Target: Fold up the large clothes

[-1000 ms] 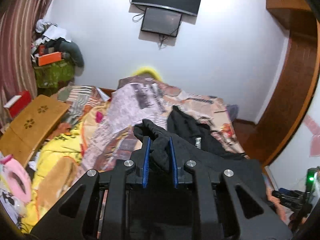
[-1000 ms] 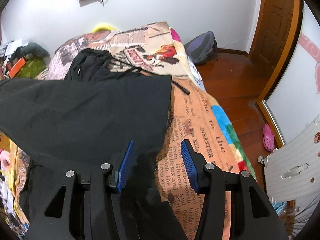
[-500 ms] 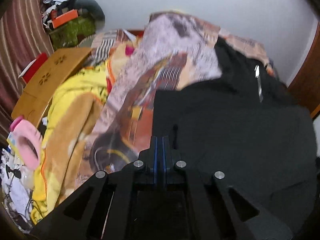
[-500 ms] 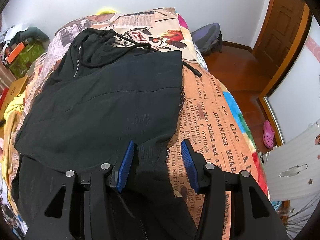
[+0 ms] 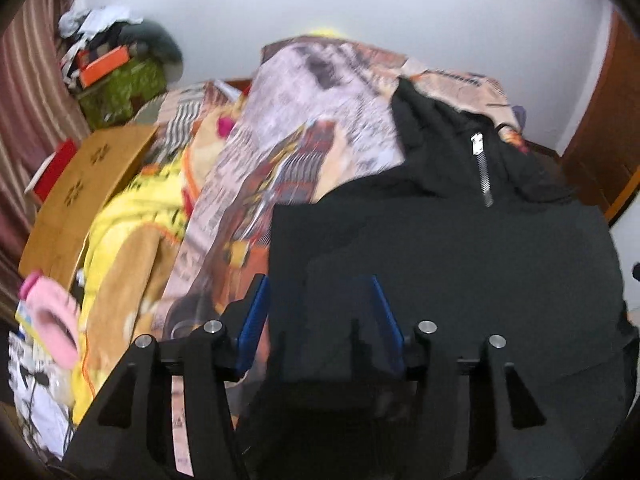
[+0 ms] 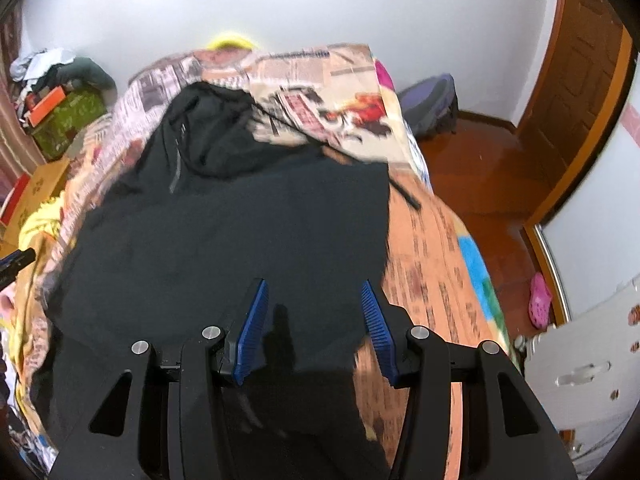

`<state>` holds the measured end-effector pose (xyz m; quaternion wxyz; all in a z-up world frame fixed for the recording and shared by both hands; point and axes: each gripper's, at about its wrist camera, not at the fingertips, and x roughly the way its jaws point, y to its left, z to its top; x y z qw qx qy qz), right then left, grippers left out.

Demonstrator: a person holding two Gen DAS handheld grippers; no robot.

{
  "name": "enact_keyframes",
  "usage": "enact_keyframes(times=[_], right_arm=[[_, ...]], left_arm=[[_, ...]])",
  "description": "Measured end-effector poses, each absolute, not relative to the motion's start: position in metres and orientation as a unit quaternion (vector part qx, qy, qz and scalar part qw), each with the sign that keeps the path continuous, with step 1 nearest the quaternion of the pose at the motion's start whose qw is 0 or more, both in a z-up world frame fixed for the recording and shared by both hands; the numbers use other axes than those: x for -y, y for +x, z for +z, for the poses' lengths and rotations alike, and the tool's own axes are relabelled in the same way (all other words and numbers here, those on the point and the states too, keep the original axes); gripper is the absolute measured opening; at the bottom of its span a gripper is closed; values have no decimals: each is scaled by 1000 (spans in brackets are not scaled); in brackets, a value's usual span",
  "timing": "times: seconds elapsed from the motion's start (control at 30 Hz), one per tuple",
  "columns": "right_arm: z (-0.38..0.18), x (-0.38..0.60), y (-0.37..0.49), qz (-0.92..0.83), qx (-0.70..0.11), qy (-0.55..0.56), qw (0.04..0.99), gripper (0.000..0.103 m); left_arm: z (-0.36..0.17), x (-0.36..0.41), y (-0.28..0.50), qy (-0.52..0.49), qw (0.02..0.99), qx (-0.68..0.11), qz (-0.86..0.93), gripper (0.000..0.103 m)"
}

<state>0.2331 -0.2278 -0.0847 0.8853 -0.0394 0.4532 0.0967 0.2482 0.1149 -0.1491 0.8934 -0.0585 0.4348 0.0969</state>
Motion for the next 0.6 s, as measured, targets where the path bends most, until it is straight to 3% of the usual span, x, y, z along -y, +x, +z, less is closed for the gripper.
enact_keyframes(times=[0.33,0.6], right_arm=[[-54,207,285,126,-412,-21,902,45],[-50,181,346,159,-407,-17,899,45]], left_arm=[[-107,-87,315,-61,912,-404,41,55],[-107,-75,386,-53,910,-411,18,55]])
